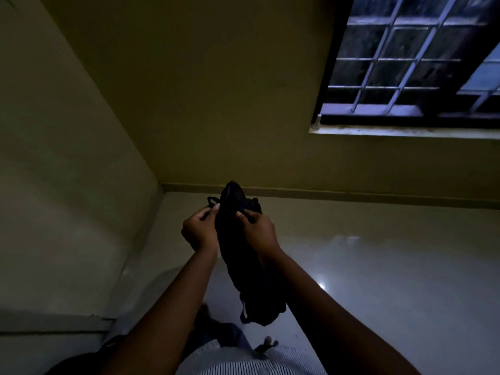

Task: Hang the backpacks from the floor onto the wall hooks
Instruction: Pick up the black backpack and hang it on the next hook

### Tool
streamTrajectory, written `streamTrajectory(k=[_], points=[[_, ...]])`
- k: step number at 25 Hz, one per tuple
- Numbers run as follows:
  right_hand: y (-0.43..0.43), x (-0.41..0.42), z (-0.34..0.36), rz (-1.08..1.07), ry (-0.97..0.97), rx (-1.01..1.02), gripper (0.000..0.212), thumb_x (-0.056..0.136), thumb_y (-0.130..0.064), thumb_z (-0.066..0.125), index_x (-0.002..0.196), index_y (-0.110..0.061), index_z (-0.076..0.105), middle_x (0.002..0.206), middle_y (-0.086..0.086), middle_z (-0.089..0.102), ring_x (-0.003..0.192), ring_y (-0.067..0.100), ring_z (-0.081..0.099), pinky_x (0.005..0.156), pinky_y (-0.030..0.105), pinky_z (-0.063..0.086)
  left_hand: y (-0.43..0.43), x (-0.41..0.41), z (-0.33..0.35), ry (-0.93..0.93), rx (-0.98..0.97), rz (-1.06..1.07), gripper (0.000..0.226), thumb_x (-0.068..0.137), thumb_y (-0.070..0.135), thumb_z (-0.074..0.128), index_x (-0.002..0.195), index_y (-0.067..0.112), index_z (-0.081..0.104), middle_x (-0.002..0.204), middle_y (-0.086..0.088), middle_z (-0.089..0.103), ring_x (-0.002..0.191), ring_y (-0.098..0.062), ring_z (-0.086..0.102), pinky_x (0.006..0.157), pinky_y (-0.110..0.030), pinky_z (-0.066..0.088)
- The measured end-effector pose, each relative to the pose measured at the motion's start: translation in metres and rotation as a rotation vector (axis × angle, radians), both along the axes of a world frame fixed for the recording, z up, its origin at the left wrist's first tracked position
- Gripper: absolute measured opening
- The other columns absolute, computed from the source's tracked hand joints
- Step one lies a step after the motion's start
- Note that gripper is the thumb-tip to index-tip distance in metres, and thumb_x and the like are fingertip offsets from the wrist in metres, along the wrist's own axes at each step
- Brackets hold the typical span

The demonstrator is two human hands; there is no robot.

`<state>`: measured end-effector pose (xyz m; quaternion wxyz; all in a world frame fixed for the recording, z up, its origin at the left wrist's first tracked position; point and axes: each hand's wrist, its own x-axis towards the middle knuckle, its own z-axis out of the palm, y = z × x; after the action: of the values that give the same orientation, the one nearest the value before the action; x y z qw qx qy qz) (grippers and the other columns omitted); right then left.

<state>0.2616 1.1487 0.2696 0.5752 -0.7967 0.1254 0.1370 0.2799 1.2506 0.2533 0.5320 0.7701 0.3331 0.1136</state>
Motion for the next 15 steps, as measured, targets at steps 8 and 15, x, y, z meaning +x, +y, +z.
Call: streamTrajectory(k=[8,15], points=[[-0.015,0.010,0.055,0.187,-0.377,-0.148,0.032,0.093,-0.006,0.045,0.118,-0.013,0.065,0.113,0.009,0.070,0.060,-0.008,0.061,0.051,0.006,0.042,0.010,0.014,0.017,-0.117,-0.023,-0.352,0.032,0.089,0.016,0.056,0.115,-0.003,0.062,0.124,-0.016,0.061,0.111,-0.030,0.058,0.086,-0.029,0.046],[0.008,0.061,0.103,0.573,-0.494,-0.430,0.034,0.091,-0.017,0.056,0.123,-0.009,0.061,0.126,0.011,0.064,0.112,0.024,0.062,0.081,0.025,0.043,0.051,0.034,0.090,-0.203,-0.324,-0.430,0.029,0.090,0.008,0.053,0.118,0.002,0.059,0.098,-0.004,0.066,0.059,0.005,0.066,0.054,-0.008,0.051]])
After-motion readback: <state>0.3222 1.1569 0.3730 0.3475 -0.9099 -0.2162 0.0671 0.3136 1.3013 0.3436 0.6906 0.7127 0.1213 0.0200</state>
